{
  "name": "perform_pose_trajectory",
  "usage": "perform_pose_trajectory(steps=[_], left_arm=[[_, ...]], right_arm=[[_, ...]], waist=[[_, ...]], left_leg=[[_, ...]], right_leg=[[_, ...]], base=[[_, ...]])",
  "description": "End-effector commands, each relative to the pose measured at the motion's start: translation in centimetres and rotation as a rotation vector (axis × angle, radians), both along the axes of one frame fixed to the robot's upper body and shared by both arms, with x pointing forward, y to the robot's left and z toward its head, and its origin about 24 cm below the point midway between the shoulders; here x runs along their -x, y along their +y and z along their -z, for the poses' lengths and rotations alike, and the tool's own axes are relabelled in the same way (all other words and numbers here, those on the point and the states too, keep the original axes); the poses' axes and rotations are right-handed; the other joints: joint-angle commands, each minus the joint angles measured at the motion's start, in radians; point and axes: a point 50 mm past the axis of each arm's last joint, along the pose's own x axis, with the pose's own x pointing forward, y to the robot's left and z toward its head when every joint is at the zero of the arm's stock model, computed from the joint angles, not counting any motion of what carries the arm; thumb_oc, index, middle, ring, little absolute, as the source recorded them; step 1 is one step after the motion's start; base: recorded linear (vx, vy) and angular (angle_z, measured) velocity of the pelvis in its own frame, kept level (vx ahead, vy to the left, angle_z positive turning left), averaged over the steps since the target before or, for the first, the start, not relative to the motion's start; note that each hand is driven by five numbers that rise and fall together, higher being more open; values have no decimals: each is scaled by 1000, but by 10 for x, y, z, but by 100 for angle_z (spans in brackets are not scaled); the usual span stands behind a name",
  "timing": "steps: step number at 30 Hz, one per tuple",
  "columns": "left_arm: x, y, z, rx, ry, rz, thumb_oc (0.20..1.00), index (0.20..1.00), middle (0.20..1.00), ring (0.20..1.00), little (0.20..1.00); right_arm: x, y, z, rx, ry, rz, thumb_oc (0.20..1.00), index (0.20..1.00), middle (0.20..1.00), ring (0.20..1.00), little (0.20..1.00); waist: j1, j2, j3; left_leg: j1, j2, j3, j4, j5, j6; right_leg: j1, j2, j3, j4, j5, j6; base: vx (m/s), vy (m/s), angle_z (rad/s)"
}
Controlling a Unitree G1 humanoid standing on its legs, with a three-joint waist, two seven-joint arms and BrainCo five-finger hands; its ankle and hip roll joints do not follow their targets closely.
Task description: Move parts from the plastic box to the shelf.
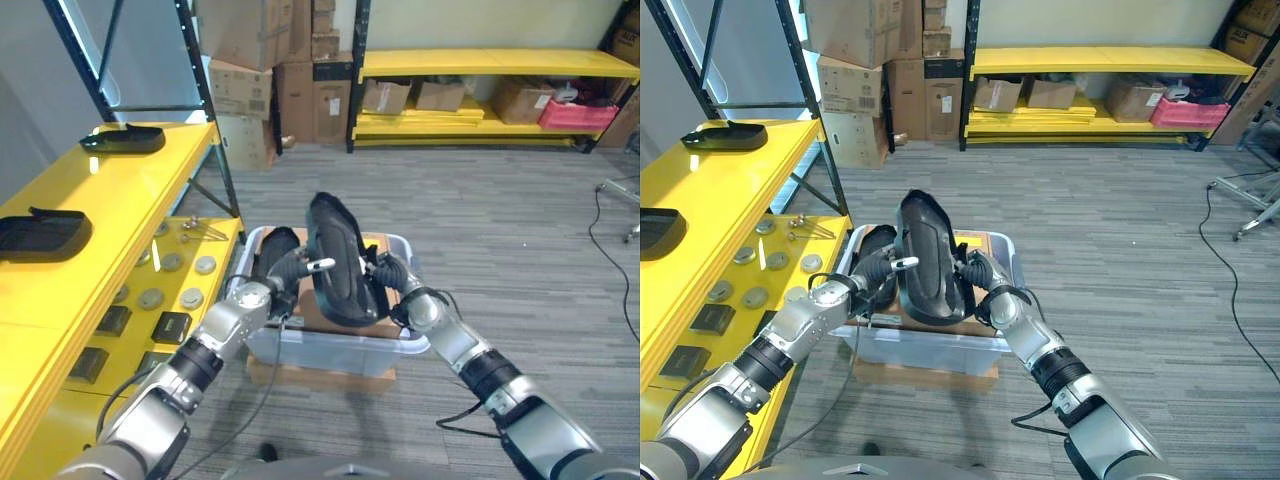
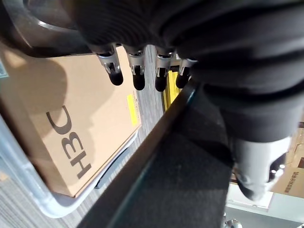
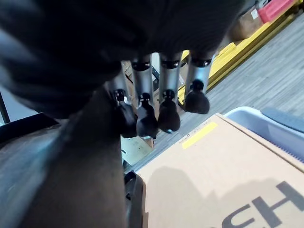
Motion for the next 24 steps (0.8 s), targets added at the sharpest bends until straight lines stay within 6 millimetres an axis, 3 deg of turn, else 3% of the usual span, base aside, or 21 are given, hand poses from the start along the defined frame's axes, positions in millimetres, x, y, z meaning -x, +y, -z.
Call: perform_pose_trajectory(steps=[1, 10, 12, 24], left_arm=[[-4, -24, -2, 8, 7, 108, 1000, 1000, 1000, 1000, 1000], [18, -41, 25, 128, 174, 143, 1000, 1000, 1000, 1000, 1000], [20, -47, 27, 170, 189, 124, 200, 200, 200, 200, 200], [18, -61, 24, 261, 189, 57, 200, 200, 200, 200, 200]], right_arm=[[-28, 17, -44, 52, -175, -82, 200, 200, 200, 200, 200], [-28, 24, -44, -21, -174, -69, 200, 200, 200, 200, 200], [-29, 27, -45, -50, -176, -68, 200, 200, 200, 200, 200], [-28, 43, -47, -140, -163, -81, 200, 200, 200, 200, 200]], waist=[[36, -16, -41], [29, -20, -36], [25, -23, -36], [15, -28, -42]], left_leg=[[66, 6, -42, 36, -131, 1], [70, 7, -34, 32, -132, 3], [71, 7, -30, 31, -133, 3], [82, 9, -19, 22, -133, 4]], right_leg=[[-64, 9, -55, 1, 12, 19], [-65, 10, -51, 1, 14, 19], [-67, 11, -49, 1, 14, 19], [-65, 16, -41, 1, 12, 17]], base=[[0, 0, 0], [0, 0, 0], [0, 0, 0], [1, -2, -1]])
